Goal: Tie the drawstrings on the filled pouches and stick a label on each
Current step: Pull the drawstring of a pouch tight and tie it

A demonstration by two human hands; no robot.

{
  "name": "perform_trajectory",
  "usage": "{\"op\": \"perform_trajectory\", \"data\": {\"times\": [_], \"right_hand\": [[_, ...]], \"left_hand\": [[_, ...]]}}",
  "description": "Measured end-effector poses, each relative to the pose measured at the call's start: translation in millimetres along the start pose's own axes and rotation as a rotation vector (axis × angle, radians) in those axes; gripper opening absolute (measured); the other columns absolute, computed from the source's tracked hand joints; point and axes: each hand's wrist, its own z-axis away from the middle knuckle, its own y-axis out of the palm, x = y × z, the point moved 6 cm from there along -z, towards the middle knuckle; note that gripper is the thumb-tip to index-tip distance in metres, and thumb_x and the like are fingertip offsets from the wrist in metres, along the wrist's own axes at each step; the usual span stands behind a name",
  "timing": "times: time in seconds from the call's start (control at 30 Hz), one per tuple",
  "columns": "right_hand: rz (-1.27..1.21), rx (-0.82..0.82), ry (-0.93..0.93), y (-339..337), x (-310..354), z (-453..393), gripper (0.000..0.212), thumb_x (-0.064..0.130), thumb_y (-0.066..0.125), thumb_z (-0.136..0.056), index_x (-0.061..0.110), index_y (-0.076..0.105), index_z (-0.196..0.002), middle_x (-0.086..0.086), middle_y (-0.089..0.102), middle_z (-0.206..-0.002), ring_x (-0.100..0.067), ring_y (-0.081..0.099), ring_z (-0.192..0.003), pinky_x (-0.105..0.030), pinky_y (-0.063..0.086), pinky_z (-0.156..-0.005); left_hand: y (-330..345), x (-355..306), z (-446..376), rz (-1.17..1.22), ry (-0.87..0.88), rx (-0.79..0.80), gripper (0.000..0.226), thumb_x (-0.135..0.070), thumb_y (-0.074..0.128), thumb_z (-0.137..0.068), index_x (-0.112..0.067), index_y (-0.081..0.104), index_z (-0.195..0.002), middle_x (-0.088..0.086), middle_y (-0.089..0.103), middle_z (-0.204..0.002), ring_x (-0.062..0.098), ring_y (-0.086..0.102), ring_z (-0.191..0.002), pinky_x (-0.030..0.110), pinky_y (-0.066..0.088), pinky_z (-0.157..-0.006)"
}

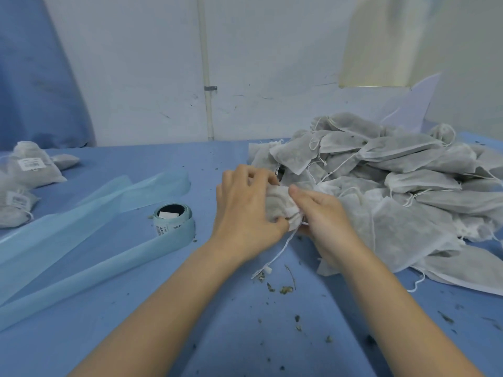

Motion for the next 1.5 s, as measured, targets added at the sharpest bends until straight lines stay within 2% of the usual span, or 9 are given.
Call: {"op": "perform_trajectory", "data": {"times": [0.13, 0.37, 0.63, 0.77, 0.93, 1.1, 1.3, 1.4, 1.5], "right_hand": [[-0.072, 0.120, 0.061, 8.4, -2.5, 1.2, 0.031, 0.022, 0.051, -0.099, 0.008, 0.072, -0.081, -0.008, 0.072, -0.072, -0.014, 0.067, -0.062, -0.021, 0.054, -0.058], [0.125, 0.161, 0.171, 9.0, -12.6, 3.2, 0.034, 0.041, 0.048, -0.098, 0.011, 0.065, -0.099, 0.004, 0.068, -0.064, -0.013, 0.064, -0.053, -0.029, 0.053, -0.055], [0.549, 0.001, 0.025, -3.7, -3.9, -1.5, 0.033, 0.045, 0.055, -0.091, 0.030, 0.068, -0.065, 0.013, 0.061, -0.058, -0.010, 0.057, -0.067, -0.033, 0.049, -0.074], [0.536, -0.095, -0.052, -8.0, 3.9, -0.9, 0.035, 0.044, 0.057, -0.089, 0.026, 0.067, -0.061, 0.010, 0.065, -0.063, -0.007, 0.057, -0.060, -0.017, 0.042, -0.060], [0.508, -0.132, -0.123, -5.1, 9.3, 1.9, 0.046, 0.040, 0.059, -0.089, 0.017, 0.064, -0.049, 0.001, 0.062, -0.054, -0.003, 0.042, -0.043, -0.013, 0.035, -0.047], [0.069, -0.076, 0.111, -0.2, 0.6, 2.3, 0.048, 0.035, 0.060, -0.088, 0.019, 0.053, -0.044, 0.006, 0.043, -0.041, -0.008, 0.027, -0.036, -0.018, 0.023, -0.037], [-0.730, 0.011, 0.398, 20.6, -15.9, 6.8, 0.041, 0.021, 0.047, -0.085, 0.012, 0.050, -0.045, 0.007, 0.024, -0.042, -0.006, 0.016, -0.032, -0.016, 0.012, -0.028], [-0.927, 0.025, 0.351, 25.8, -12.1, 8.9, 0.012, 0.013, 0.047, -0.070, 0.006, 0.054, -0.062, 0.006, 0.025, -0.044, -0.006, 0.018, -0.032, -0.017, 0.011, -0.030], [-0.973, 0.046, 0.291, 28.5, -11.1, 10.7, 0.026, 0.007, 0.044, -0.068, 0.002, 0.059, -0.089, 0.006, 0.027, -0.046, -0.006, 0.014, -0.037, -0.016, 0.012, -0.032]], "left_hand": [[9.7, -2.1, -0.6, 0.082, 0.037, 0.215, 0.062, -0.031, 0.057, -0.075, -0.023, 0.038, -0.133, -0.008, 0.049, -0.113, 0.017, 0.046, -0.108, 0.023, 0.031, -0.085], [14.6, 0.9, 6.6, -0.064, 0.024, 0.225, 0.051, -0.025, 0.050, -0.084, -0.018, 0.033, -0.132, 0.000, 0.056, -0.093, 0.029, 0.057, -0.093, 0.034, 0.042, -0.068], [15.3, 15.2, 11.8, -0.130, -0.040, 0.284, 0.058, -0.064, 0.046, -0.080, -0.043, 0.030, -0.132, -0.009, 0.053, -0.084, 0.019, 0.054, -0.089, 0.028, 0.036, -0.065], [16.9, 16.6, 14.5, -0.187, 0.028, 0.283, 0.030, -0.056, 0.037, -0.092, -0.037, 0.058, -0.102, -0.007, 0.046, -0.078, 0.017, 0.054, -0.085, 0.028, 0.035, -0.064], [11.0, 14.1, 9.0, 0.138, 0.120, 0.158, 0.018, -0.021, 0.053, -0.092, -0.012, 0.065, -0.082, -0.011, 0.053, -0.114, -0.004, 0.049, -0.088, 0.014, 0.035, -0.073], [16.7, 16.0, 8.7, 0.328, -0.011, 0.218, 0.022, -0.019, 0.049, -0.095, -0.032, 0.052, -0.078, -0.017, 0.061, -0.070, -0.009, 0.049, -0.057, 0.009, 0.034, -0.056], [14.6, 21.2, 10.2, 0.486, -0.167, 0.137, 0.010, -0.028, 0.058, -0.091, -0.030, 0.053, -0.082, -0.010, 0.061, -0.065, 0.002, 0.046, -0.053, 0.017, 0.037, -0.055], [16.5, 21.5, 11.9, 0.564, -0.232, 0.128, 0.010, -0.026, 0.061, -0.088, -0.027, 0.056, -0.080, -0.010, 0.065, -0.066, -0.001, 0.051, -0.053, 0.016, 0.038, -0.056], [15.0, 23.9, 11.9, 0.697, -0.295, 0.067, 0.015, -0.020, 0.064, -0.087, -0.025, 0.055, -0.076, -0.007, 0.067, -0.070, 0.000, 0.059, -0.057, 0.011, 0.043, -0.055]]}}
